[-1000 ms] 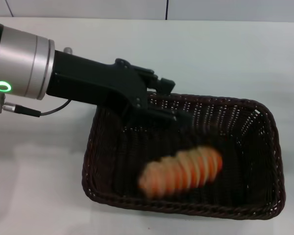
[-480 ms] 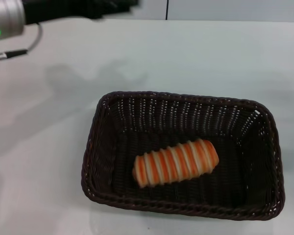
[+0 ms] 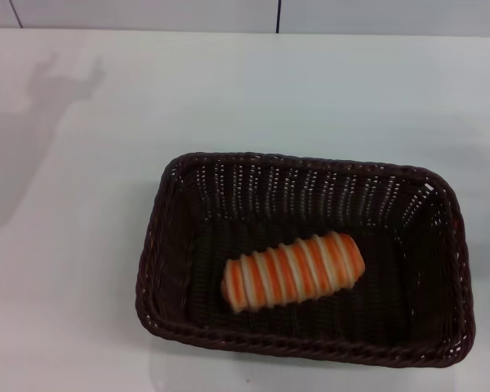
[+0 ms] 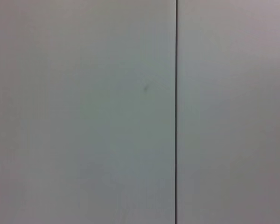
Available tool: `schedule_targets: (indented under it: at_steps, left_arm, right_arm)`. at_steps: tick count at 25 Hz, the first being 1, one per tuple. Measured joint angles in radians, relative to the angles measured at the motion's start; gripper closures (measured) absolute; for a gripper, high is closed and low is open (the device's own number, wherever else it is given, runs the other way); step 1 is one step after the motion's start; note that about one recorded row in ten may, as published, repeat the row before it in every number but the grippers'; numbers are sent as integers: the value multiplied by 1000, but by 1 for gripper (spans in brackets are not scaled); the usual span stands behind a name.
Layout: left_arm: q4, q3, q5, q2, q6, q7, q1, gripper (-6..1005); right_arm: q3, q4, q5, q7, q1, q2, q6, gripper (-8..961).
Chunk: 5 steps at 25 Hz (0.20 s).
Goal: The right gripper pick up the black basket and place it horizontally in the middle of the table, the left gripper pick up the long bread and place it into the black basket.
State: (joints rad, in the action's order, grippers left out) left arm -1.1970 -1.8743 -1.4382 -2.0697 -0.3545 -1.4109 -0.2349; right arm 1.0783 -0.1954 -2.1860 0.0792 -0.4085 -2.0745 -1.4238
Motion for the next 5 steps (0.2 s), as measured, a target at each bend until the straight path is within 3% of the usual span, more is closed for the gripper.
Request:
schedule_targets:
  at_steps: [3, 5]
  left_arm:
    - [29, -9, 32, 0, 18, -38, -13, 185]
    - [92, -70, 81, 1, 37, -131, -53, 185]
  right_arm:
    - [0, 2, 0, 0, -5, 1, 5, 612]
    - [0, 7, 0, 1, -14, 1, 9, 612]
